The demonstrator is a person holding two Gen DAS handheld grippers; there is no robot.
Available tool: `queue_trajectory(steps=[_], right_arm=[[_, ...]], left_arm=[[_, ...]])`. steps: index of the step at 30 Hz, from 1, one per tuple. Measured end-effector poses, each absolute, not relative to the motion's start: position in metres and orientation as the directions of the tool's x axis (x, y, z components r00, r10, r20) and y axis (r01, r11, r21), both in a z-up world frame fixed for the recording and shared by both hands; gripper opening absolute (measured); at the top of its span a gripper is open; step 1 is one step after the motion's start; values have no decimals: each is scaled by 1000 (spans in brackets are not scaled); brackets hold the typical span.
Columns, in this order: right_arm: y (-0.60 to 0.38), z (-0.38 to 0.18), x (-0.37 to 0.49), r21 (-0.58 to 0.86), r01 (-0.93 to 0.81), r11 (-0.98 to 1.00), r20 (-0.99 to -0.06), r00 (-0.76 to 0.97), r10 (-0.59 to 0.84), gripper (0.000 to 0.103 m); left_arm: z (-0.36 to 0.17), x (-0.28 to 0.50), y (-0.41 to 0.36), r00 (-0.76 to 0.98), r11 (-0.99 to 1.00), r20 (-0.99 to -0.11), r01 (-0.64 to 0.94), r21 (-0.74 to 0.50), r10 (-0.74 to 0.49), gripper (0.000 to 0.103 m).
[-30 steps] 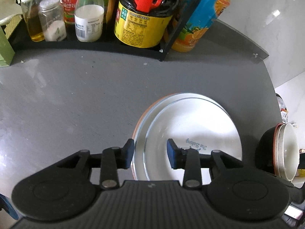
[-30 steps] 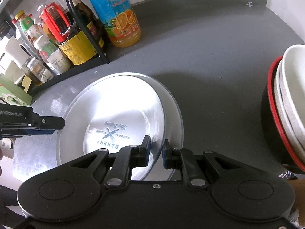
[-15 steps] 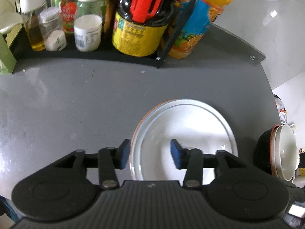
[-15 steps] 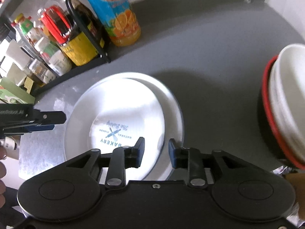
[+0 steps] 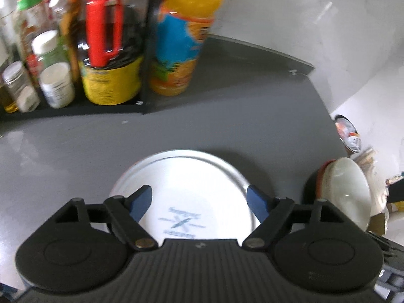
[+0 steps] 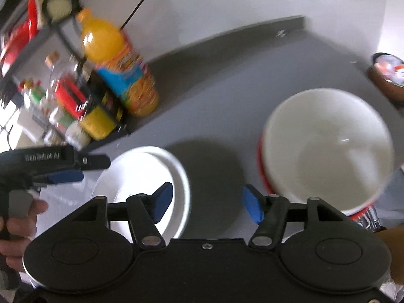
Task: Organize plates and bowls
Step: 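Move both grippers toward the red bowl holding the white bowls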
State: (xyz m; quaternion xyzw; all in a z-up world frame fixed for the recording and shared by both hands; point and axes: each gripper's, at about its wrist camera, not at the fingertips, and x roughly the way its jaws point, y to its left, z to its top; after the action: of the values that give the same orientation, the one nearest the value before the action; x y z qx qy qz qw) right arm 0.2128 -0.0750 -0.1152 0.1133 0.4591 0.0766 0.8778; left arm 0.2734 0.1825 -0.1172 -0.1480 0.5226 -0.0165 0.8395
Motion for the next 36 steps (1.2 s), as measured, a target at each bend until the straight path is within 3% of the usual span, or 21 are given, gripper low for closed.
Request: queue_trajectory(steps=[11, 24, 36], right_arm=[[-143, -88, 200, 252, 81, 964, -741, 657, 139, 84], [-201, -101, 212, 257, 162, 953, -767, 634, 99, 85], [-249, -135, 234, 329, 215, 919, -801, 580, 152, 83]], left_arm=[[-96, 285, 123, 471, 958, -850, -31, -284, -236, 84], [-107, 309, 45, 428, 937, -839, 58, -344, -335, 84], [-142, 326, 2, 362, 935, -869, 16, -355, -337, 81]])
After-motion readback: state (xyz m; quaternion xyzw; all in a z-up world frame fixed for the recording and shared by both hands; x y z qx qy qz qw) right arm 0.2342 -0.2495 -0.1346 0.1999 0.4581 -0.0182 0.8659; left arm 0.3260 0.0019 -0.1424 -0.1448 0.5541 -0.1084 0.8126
